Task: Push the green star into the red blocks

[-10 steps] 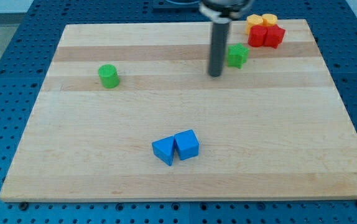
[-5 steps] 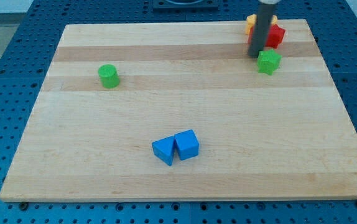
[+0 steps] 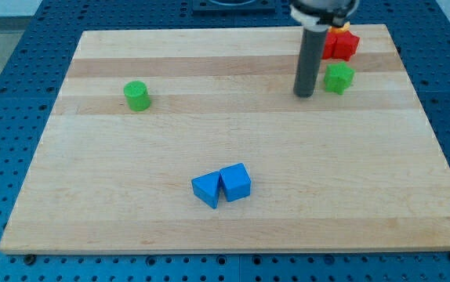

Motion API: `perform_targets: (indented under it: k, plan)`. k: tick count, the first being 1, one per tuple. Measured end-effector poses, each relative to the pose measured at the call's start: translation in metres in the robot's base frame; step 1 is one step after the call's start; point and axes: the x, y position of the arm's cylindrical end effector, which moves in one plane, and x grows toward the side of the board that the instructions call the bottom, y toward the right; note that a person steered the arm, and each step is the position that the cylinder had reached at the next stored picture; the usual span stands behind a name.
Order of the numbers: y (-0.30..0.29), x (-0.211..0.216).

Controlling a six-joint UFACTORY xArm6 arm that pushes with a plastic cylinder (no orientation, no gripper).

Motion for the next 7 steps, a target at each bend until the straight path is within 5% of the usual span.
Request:
perform_targets:
  k: [1, 3, 6, 7]
  plan:
    - [0.003, -0.004]
    - [0.031, 0.062]
    - [0.072, -0.018]
    - [0.075, 0.004]
